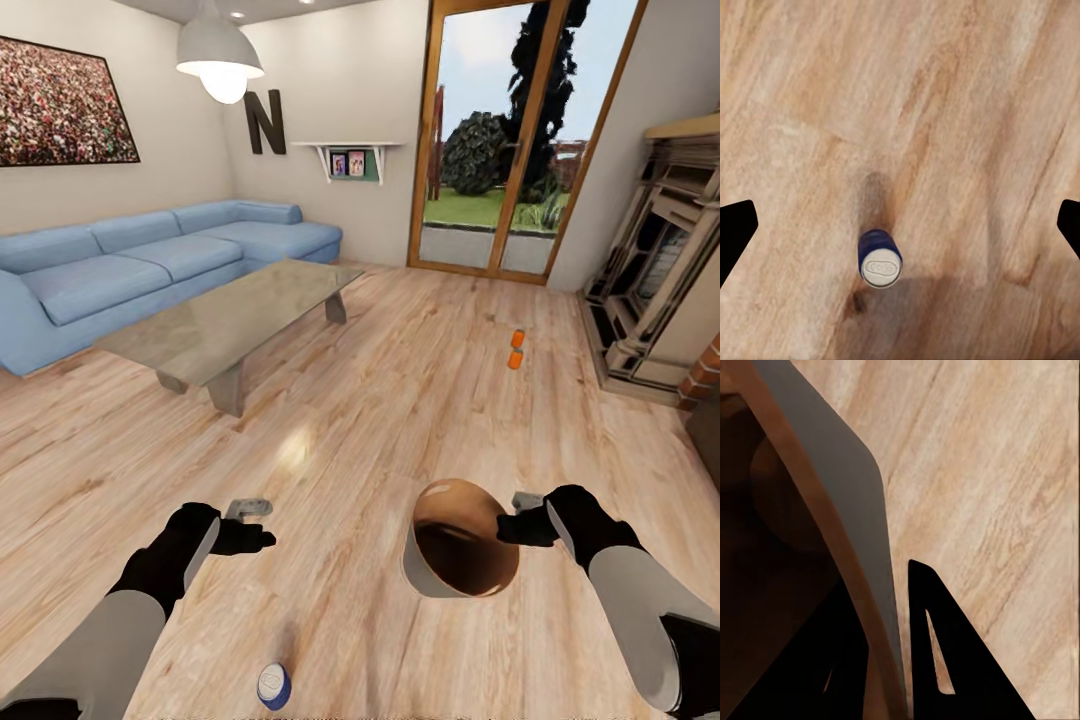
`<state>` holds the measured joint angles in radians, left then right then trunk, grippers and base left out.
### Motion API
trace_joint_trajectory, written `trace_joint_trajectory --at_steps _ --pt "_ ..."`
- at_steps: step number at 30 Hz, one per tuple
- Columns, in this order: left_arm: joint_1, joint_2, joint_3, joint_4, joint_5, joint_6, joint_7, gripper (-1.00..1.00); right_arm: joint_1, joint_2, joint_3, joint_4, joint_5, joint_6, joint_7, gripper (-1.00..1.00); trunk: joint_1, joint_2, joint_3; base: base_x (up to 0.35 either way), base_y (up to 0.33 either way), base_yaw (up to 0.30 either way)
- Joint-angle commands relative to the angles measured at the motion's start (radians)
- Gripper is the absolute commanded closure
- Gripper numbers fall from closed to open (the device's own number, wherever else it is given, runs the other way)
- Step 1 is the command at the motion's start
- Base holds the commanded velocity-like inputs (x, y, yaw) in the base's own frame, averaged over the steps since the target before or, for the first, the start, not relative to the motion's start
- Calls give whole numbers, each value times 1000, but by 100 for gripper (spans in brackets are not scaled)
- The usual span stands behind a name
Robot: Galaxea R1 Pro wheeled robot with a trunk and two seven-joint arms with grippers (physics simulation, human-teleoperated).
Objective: Put the three can of soda from the living room inside the tash can in the kitchen.
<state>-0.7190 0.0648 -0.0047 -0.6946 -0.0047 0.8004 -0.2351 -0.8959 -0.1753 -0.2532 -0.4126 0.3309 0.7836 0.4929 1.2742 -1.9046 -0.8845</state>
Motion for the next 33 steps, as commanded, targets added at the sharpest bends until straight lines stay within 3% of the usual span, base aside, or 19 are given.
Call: trace_joint_trajectory --at_steps 1,3,6,7,9,11,12,14,18,27,33 --pt "0 0 0 0 0 0 0 -100 -14 -4 -4 -9 -22 9 3 100 4 -7 -5 3 0 0" --pt "0 0 0 0 0 0 1 -100 -68 -18 -3 -15 -18 55 2 100 11 -21 -14 2 0 0" --pt "0 0 0 1 0 0 2 -100 -161 -62 3 -20 -13 172 3 100 23 -42 -28 0 0 0" --pt "0 -1 -1 1 0 0 2 -100 -222 -88 7 -20 -13 219 5 100 27 -49 -33 0 0 0" --pt "0 -1 -1 2 -1 0 2 -100 -284 -106 14 -18 -13 250 7 100 34 -63 -42 0 0 0" --pt "0 -2 -1 1 -1 -1 3 -100 -357 -122 51 -13 -7 264 9 100 42 -77 -51 0 0 0" --pt "0 -2 -1 1 -1 -1 6 -100 -389 -128 88 -10 -4 264 10 100 46 -84 -56 0 0 0" --pt "0 -2 0 1 -1 -1 8 -100 -423 -135 143 -6 -1 264 12 100 54 -98 -66 0 0 0" --pt "0 -2 0 1 -1 -1 9 -100 -465 -138 176 -1 0 264 13 100 69 -126 -84 0 0 0" --pt "0 -2 -1 1 -1 -1 10 -100 -585 -141 190 84 4 264 13 100 103 -189 -127 0 0 0" --pt "0 -2 -1 1 -1 -1 10 -100 -612 -142 192 108 7 264 13 100 126 -231 -155 0 0 0"
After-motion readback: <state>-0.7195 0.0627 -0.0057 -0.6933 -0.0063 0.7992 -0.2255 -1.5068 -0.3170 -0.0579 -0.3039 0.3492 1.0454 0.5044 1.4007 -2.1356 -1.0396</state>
